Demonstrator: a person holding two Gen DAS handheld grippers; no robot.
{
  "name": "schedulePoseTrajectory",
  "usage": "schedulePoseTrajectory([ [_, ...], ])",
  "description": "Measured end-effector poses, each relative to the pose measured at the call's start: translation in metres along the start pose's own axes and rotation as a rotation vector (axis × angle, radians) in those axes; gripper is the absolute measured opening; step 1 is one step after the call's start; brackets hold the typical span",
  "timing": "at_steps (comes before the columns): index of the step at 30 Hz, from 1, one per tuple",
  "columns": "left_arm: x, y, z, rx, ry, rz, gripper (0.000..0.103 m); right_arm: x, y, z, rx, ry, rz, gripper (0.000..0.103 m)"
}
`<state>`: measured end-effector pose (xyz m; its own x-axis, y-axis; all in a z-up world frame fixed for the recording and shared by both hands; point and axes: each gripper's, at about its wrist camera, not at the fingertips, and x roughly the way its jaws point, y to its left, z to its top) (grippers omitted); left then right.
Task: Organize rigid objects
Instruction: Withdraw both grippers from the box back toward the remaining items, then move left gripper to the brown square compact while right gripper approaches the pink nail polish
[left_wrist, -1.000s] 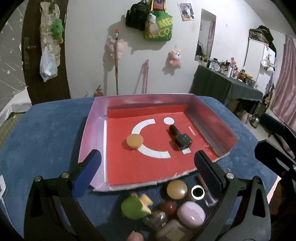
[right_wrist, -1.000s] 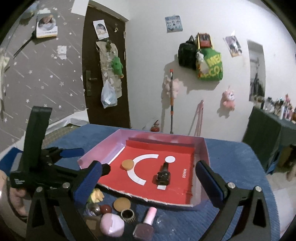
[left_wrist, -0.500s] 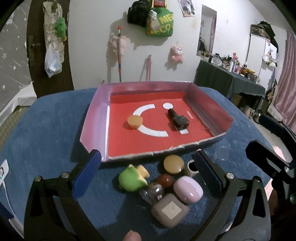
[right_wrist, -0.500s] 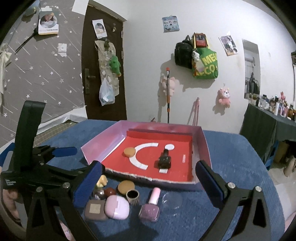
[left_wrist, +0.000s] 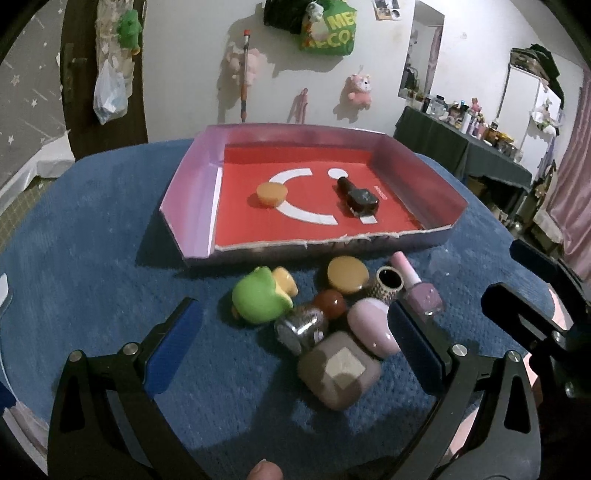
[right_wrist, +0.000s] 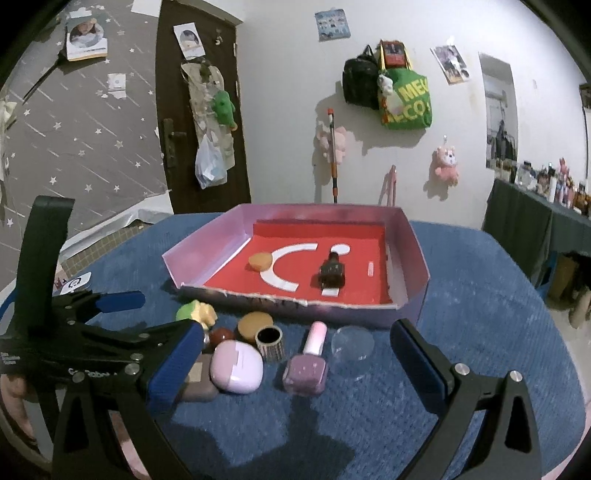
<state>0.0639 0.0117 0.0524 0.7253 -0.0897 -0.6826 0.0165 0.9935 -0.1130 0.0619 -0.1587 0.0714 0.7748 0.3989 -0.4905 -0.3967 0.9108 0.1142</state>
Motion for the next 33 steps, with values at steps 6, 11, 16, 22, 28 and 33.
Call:
schedulePoseTrajectory([
  [6,0.006,0.0,-0.014,0.002,0.039,0.029,0.102,0.003,-0.004,-0.012,0.03,0.037,0.004,0.103],
  [11,0.011,0.002,-0.024,-0.016,0.074,0.007,0.102,0.007,-0.01,-0.021,0.053,0.066,-0.007,0.103],
  [16,0.014,0.001,-0.033,-0.032,0.099,-0.006,0.102,0.012,-0.018,-0.028,0.082,0.096,-0.017,0.103],
  [22,0.017,-0.007,-0.04,-0.023,0.114,-0.014,0.102,0.02,-0.024,-0.034,0.113,0.132,-0.025,0.103],
  [28,0.021,-0.014,-0.042,-0.016,0.117,-0.013,0.102,0.028,-0.028,-0.038,0.126,0.168,-0.029,0.096],
  [33,0.024,-0.014,-0.042,-0.019,0.1,0.007,0.102,0.033,-0.029,-0.039,0.122,0.179,-0.046,0.092],
])
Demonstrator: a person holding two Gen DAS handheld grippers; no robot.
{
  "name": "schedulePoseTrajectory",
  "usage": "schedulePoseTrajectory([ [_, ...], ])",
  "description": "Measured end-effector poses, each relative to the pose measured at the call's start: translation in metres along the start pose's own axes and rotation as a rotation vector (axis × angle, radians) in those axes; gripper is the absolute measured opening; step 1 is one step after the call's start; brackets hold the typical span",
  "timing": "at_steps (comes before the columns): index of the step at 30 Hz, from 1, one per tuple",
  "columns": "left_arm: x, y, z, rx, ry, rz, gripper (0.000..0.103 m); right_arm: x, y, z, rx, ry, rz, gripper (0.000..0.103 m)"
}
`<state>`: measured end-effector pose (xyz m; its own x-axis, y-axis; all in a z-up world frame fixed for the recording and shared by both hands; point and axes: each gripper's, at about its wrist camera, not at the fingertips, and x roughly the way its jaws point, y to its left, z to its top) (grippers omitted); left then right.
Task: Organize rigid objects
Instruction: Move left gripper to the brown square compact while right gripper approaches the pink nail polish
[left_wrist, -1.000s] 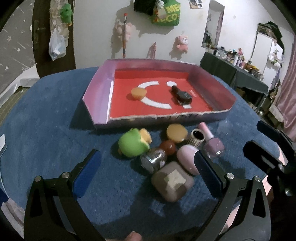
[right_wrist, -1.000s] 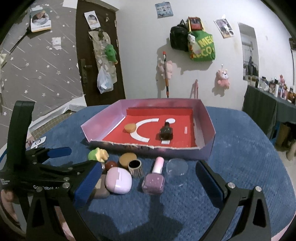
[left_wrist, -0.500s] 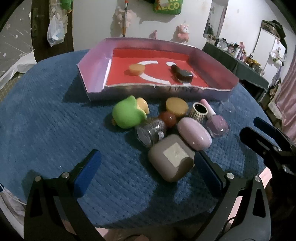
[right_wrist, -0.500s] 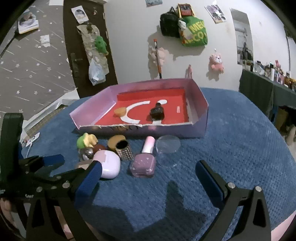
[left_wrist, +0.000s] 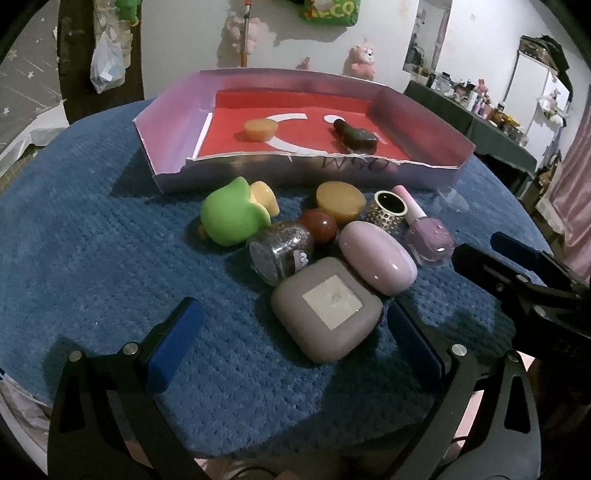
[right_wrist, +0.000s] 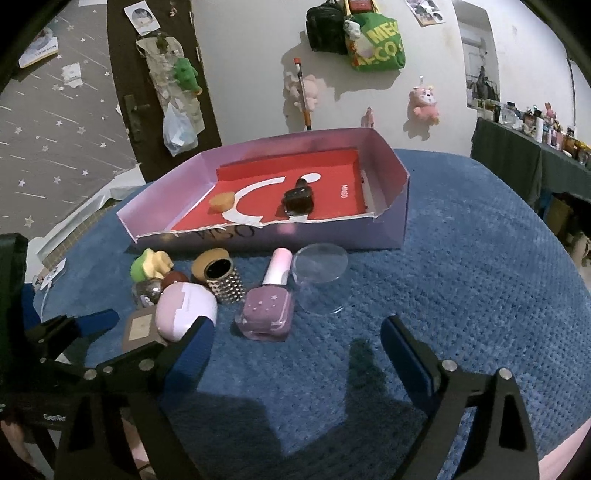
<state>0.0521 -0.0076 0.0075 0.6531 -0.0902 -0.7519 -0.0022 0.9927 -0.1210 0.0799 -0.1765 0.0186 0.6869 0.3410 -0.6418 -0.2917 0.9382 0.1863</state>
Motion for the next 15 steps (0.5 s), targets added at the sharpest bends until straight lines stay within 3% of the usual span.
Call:
schedulePoseTrajectory([
  [9,-0.002,0.013,-0.001,-0.015,-0.022,0.013,0.102,0.017,0.015,0.002,-0.043,0.031,0.022,0.072],
  [15,-0.008,0.021,-0.008,-0.016,-0.04,0.027,0.102,0.026,0.021,0.003,-0.066,0.044,0.04,0.066],
])
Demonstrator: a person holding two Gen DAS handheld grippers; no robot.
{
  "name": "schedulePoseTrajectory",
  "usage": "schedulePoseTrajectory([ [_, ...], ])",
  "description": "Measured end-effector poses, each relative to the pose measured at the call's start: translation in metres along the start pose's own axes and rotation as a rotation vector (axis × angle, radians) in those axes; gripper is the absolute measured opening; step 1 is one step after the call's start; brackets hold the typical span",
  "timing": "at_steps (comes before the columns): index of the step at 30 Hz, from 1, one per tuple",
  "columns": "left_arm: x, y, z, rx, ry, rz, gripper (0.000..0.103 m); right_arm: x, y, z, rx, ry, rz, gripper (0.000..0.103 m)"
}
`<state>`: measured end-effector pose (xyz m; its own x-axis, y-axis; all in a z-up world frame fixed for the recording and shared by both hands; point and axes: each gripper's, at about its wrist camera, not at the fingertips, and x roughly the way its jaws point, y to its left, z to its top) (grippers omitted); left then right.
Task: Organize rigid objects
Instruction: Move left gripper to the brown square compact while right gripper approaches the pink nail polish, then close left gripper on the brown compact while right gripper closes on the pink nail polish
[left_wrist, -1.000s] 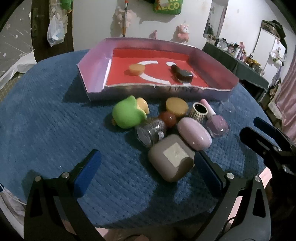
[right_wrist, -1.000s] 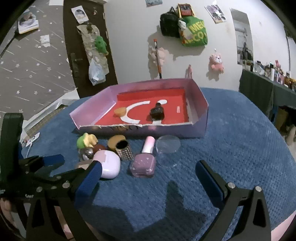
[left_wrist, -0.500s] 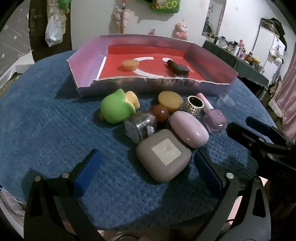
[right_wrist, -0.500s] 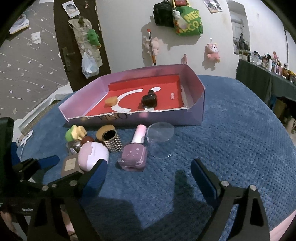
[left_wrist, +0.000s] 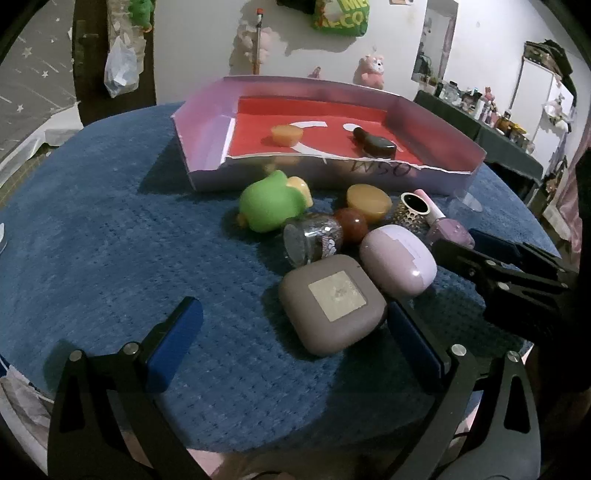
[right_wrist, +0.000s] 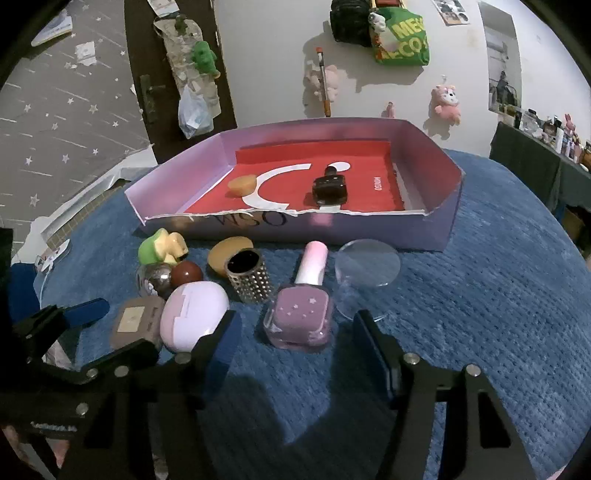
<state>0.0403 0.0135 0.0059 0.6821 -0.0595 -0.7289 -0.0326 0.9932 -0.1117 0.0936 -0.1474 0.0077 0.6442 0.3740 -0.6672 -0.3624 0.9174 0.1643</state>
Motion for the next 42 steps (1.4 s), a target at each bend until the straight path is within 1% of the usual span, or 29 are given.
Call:
schedulePoseTrajectory([
  [3,0.001,-0.001,0.002,-0.01,-0.004,0.001,0.101,0.004,0.002,0.002,-0.004,0.005,0.004,0.064],
  [4,0.003,-0.003,0.003,-0.01,-0.008,0.004,0.098,0.006,0.002,0.003,-0.009,0.008,-0.001,0.062],
  [6,0.005,-0.007,0.003,0.002,-0.014,0.02,0.094,0.009,0.003,0.004,-0.019,0.009,-0.028,0.05],
  [8,0.007,-0.011,0.004,0.014,-0.022,0.03,0.088,0.011,0.001,0.006,-0.017,0.007,-0.049,0.044],
  [9,0.007,-0.012,0.005,0.017,-0.024,0.029,0.086,0.011,-0.001,0.006,-0.01,0.008,-0.044,0.042],
  [11,0.007,-0.016,0.005,0.03,-0.03,0.018,0.077,0.011,-0.001,0.006,-0.009,0.011,-0.043,0.042],
  [12,0.006,-0.017,0.004,0.038,-0.033,0.017,0.075,0.01,-0.001,0.006,-0.012,0.012,-0.045,0.042],
  [13,0.005,-0.019,0.003,0.048,-0.037,0.004,0.065,0.009,0.0,0.005,-0.013,0.014,-0.045,0.042],
  [14,0.003,-0.02,0.002,0.058,-0.04,-0.006,0.061,0.008,0.0,0.005,-0.012,0.016,-0.042,0.042],
  [16,0.001,-0.019,0.001,0.064,-0.042,-0.016,0.058,0.005,0.0,0.002,-0.011,0.021,-0.035,0.042],
  [20,-0.007,-0.002,-0.002,0.031,-0.038,-0.049,0.057,-0.008,0.001,-0.008,-0.011,0.037,-0.018,0.042],
  [22,-0.01,0.007,-0.005,0.031,-0.035,-0.048,0.057,-0.015,0.002,-0.015,-0.018,0.038,-0.008,0.042],
  [25,-0.01,0.011,-0.006,0.023,-0.042,-0.042,0.058,-0.017,0.004,-0.021,-0.033,0.008,-0.011,0.043],
  [26,-0.009,0.009,-0.005,0.019,-0.042,-0.028,0.058,-0.016,0.004,-0.021,-0.027,-0.002,-0.007,0.048],
  [27,-0.008,0.007,-0.005,0.017,-0.043,-0.011,0.059,-0.015,0.004,-0.022,-0.022,-0.014,-0.002,0.056],
  [29,-0.004,0.001,-0.005,0.028,-0.051,0.01,0.068,-0.013,0.007,-0.024,-0.027,-0.042,-0.003,0.059],
  [32,-0.001,-0.008,-0.009,0.048,-0.078,0.069,0.069,-0.009,0.015,-0.029,-0.069,-0.096,-0.053,0.061],
  [34,-0.002,-0.011,-0.013,0.048,-0.103,0.089,0.069,-0.007,0.023,-0.033,-0.115,-0.129,-0.099,0.06],
  [35,-0.002,-0.01,-0.013,0.041,-0.107,0.087,0.066,-0.007,0.024,-0.034,-0.116,-0.134,-0.098,0.054],
  [36,-0.003,-0.009,-0.014,0.035,-0.111,0.091,0.06,-0.008,0.024,-0.034,-0.11,-0.134,-0.101,0.039],
  [37,-0.005,-0.006,-0.014,0.029,-0.115,0.087,0.056,-0.009,0.023,-0.034,-0.111,-0.131,-0.113,0.039],
  [40,-0.007,0.001,-0.012,0.002,-0.111,0.039,0.056,-0.011,0.017,-0.03,-0.073,-0.11,-0.078,0.039],
  [42,-0.011,0.003,-0.012,0.001,-0.117,0.018,0.056,-0.013,0.013,-0.029,-0.05,-0.098,-0.062,0.039],
])
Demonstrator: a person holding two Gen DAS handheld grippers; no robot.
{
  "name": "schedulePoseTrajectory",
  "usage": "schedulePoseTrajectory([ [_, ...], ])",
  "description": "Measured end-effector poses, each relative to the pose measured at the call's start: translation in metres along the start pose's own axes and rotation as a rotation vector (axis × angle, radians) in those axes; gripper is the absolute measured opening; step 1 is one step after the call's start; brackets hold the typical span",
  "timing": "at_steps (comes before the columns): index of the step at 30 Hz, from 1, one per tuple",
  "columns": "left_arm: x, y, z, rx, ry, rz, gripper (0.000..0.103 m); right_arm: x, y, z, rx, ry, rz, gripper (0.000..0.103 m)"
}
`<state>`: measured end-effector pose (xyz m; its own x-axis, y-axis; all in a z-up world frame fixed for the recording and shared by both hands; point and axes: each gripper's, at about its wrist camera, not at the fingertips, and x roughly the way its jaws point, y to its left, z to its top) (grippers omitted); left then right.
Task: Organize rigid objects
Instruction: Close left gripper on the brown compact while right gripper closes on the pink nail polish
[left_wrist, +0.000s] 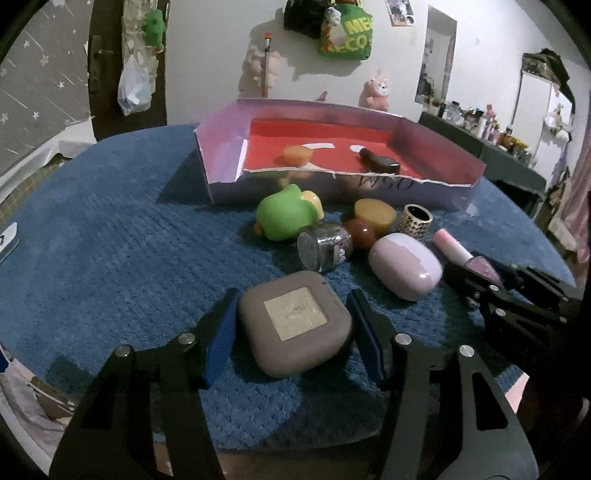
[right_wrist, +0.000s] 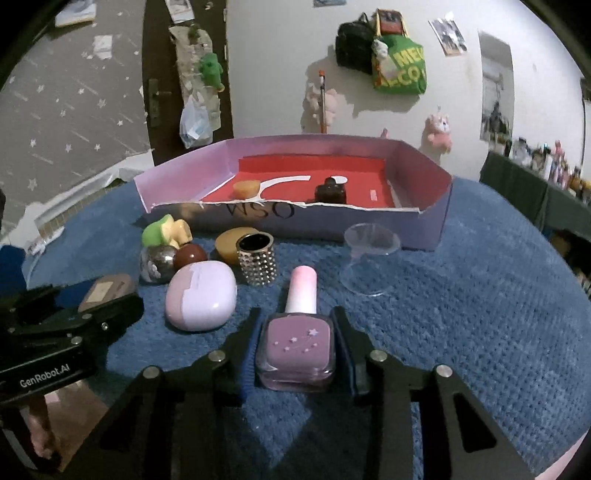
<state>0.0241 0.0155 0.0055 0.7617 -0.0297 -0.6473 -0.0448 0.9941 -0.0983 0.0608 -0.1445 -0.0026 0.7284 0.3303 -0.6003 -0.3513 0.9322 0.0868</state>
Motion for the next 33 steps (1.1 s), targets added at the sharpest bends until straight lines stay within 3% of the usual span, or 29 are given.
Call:
schedulePoseTrajectory([
  [6,-0.014,-0.002,0.008,0.029,-0.038,-0.024,0.056,-0.009,-0.007,0.006,0.057,0.009,0.065,0.039],
  [26,-0.016,-0.002,0.063,0.066,-0.004,-0.153,0.056,-0.032,-0.01,0.06,0.075,-0.025,0.188,0.039],
  [33,-0.008,-0.002,0.086,0.084,0.008,-0.188,0.056,-0.027,-0.019,0.081,0.085,0.001,0.237,0.039],
])
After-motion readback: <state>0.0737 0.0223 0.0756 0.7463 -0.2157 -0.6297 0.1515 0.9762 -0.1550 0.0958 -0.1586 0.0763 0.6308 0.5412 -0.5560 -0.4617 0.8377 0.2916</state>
